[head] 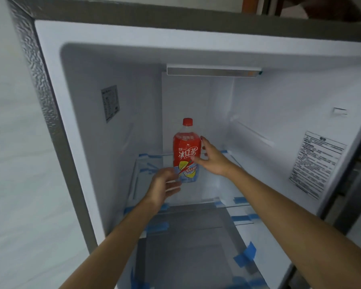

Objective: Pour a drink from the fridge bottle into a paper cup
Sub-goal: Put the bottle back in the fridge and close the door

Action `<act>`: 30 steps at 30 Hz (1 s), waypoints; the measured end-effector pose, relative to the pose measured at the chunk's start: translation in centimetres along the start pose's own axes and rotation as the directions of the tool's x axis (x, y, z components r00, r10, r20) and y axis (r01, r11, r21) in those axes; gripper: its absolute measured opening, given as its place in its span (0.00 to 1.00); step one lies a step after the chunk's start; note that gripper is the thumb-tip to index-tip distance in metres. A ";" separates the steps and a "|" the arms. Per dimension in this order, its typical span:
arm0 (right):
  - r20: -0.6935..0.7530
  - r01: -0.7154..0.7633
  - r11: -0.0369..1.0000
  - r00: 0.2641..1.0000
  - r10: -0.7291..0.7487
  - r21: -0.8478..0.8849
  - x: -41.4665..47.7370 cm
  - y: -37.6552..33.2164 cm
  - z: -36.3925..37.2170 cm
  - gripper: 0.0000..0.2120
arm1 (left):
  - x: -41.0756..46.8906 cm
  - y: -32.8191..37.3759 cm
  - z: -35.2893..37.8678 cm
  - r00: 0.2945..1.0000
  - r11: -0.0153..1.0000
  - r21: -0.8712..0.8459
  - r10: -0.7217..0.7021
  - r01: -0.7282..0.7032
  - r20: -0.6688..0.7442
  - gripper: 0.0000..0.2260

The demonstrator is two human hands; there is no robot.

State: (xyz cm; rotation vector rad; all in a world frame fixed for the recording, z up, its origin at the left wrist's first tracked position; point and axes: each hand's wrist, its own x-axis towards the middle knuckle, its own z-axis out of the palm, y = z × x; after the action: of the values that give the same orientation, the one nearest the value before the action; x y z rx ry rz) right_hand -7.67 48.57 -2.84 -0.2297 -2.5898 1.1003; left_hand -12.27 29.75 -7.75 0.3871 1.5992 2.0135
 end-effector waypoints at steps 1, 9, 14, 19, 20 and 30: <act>0.011 -0.017 0.999 1.000 0.017 -0.027 -0.9 -0.1 0.0 0.36 | -0.5 0.1 0.1 0.999 0.991 0.128 0.022 -0.025 0.023 0.10; 0.091 -0.089 0.959 0.989 0.117 -0.268 -9.9 -1.6 0.4 0.34 | -6.2 -0.9 -1.5 0.928 0.649 0.691 0.062 -0.317 0.368 0.17; 0.134 -0.143 0.916 0.969 0.206 -0.375 -17.2 -2.3 2.5 0.34 | -11.0 -1.9 -3.6 0.849 0.284 0.816 -0.011 -0.504 0.528 0.24; 0.206 -0.140 0.828 0.934 0.293 -0.543 -23.5 -2.4 4.1 0.37 | -15.5 -3.1 -5.0 0.863 0.066 0.876 -0.153 -0.477 0.481 0.30; 0.214 -0.135 0.802 0.926 0.311 -0.582 -24.5 -2.4 4.3 0.37 | -16.2 -3.4 -5.2 0.868 0.028 0.884 -0.179 -0.466 0.463 0.32; 0.267 -0.094 0.690 0.878 0.397 -0.718 -31.9 -3.9 7.0 0.37 | -23.4 -4.7 -5.5 0.902 -0.109 0.917 -0.257 -0.385 0.348 0.36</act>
State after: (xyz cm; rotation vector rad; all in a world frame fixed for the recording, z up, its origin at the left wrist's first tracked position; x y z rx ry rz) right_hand 19.68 32.70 -11.79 -0.6014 -3.3371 0.1667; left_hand 4.99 12.75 -11.28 1.3778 2.4779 0.0383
